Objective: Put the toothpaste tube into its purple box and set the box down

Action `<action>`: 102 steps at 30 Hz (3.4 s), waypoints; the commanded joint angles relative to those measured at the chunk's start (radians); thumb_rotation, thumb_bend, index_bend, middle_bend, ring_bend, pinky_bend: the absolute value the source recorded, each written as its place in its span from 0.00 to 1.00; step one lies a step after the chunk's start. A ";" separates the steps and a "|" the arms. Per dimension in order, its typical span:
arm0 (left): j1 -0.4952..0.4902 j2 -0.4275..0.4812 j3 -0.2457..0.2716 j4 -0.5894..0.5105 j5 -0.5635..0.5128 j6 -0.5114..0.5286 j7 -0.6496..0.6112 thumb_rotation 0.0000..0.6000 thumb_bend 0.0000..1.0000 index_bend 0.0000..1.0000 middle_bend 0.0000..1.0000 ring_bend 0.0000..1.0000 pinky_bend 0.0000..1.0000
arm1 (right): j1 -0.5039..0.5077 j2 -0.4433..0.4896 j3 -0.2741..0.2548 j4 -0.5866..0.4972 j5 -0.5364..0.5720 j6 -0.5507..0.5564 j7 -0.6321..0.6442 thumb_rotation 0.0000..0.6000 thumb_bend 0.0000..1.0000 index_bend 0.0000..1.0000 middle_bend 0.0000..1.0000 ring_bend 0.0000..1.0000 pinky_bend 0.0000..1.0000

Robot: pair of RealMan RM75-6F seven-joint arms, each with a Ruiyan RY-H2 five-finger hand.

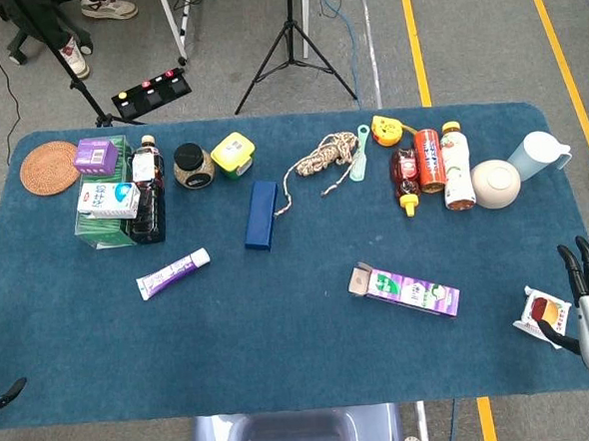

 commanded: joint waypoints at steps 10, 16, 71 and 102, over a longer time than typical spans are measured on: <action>-0.139 -0.017 -0.046 0.001 -0.020 -0.194 -0.104 1.00 0.01 0.00 0.00 0.00 0.08 | -0.005 0.016 -0.009 -0.016 -0.019 0.001 0.030 1.00 0.00 0.03 0.00 0.00 0.00; -0.279 -0.021 -0.119 -0.070 -0.170 -0.419 -0.035 1.00 0.01 0.00 0.00 0.00 0.16 | -0.002 0.022 -0.010 -0.017 -0.018 -0.008 0.045 1.00 0.00 0.03 0.00 0.00 0.00; -0.768 -0.459 -0.237 0.019 -1.054 -0.503 0.637 1.00 0.17 0.28 0.10 0.11 0.32 | 0.019 0.055 -0.008 -0.011 0.015 -0.062 0.125 1.00 0.00 0.04 0.00 0.00 0.00; -0.751 -0.523 -0.221 0.077 -0.943 -0.400 0.654 1.00 0.39 0.49 0.34 0.41 0.68 | 0.024 0.062 -0.014 -0.014 0.011 -0.072 0.146 1.00 0.00 0.04 0.00 0.00 0.00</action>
